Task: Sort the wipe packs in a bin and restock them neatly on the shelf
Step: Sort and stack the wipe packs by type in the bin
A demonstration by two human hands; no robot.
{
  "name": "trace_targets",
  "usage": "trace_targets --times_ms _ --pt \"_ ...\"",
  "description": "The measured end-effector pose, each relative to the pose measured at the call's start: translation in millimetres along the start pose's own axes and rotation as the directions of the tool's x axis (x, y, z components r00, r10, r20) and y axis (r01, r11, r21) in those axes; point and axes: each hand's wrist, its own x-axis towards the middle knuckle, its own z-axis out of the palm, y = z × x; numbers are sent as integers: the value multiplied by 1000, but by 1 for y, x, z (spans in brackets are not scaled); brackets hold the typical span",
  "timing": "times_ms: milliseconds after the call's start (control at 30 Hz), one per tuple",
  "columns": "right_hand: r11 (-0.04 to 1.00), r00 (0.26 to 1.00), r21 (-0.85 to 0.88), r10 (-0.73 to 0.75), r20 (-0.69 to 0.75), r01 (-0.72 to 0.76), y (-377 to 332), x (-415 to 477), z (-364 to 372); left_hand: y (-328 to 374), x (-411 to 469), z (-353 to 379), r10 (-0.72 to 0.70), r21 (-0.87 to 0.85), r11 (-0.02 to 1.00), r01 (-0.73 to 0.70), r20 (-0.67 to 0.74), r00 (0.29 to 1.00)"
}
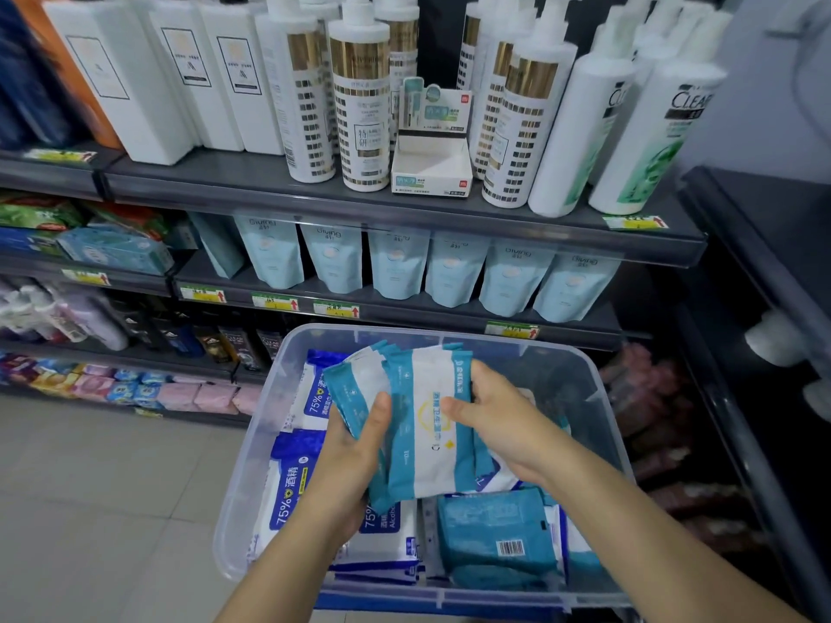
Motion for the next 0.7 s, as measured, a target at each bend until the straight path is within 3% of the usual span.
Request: trace_targets --times_ms 200,467,600,633,700 --pt "994 999 104 28 26 -30 10 -2 6 -5 3 6 10 31 999 -8 -65 998" --pt "985 994 162 43 100 -59 21 -5 22 -6 4 9 -56 150 987 48 49 997" --pt "987 990 154 26 141 -48 19 0 9 -7 10 8 -56 108 992 58 -26 998" --pt "992 992 117 25 127 -40 19 3 1 -7 11 8 -67 75 995 71 -60 996" --pt "993 1000 -117 20 9 -19 26 16 -21 -8 14 5 -82 15 996 85 -120 989"
